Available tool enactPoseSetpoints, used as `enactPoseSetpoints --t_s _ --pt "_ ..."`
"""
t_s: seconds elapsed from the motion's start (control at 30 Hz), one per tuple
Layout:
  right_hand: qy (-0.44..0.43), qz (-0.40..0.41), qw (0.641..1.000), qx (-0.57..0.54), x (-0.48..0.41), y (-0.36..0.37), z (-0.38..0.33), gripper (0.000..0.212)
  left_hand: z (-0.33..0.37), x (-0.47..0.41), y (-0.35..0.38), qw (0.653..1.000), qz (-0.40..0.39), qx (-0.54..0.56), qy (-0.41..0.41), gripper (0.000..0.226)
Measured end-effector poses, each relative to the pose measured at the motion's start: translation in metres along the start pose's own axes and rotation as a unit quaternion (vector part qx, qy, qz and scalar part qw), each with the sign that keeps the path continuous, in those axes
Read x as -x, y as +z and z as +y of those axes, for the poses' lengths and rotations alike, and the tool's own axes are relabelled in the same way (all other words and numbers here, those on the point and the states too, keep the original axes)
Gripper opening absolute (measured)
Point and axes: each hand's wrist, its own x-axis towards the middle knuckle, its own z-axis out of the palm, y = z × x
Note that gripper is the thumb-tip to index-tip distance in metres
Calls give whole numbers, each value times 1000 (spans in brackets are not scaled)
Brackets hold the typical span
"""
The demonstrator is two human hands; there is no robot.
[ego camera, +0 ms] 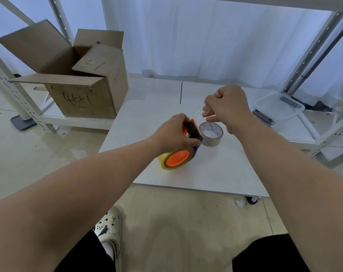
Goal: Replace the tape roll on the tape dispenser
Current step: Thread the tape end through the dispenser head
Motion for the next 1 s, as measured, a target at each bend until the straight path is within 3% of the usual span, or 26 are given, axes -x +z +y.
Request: enactPoseSetpoints --t_s 0.17,0.37,0.5,0.7,1.0 --pt "46 -25 998 -28 -3 -6 7 4 -1 3 -3 1000 16 14 2 64" --pt "131 -51 985 -103 -4 -12 14 5 0 2 -2 991 11 132 -30 54" --pt "101 -42 990 -94 -2 -10 8 5 0 0 0 992 0 125 -28 54" --pt "-33 -18 999 -36 8 6 -13 9 -1 -1 4 996 29 81 -7 62" --pt "-36 24 998 -37 7 -3 -10 7 -1 1 2 998 39 49 1 65"
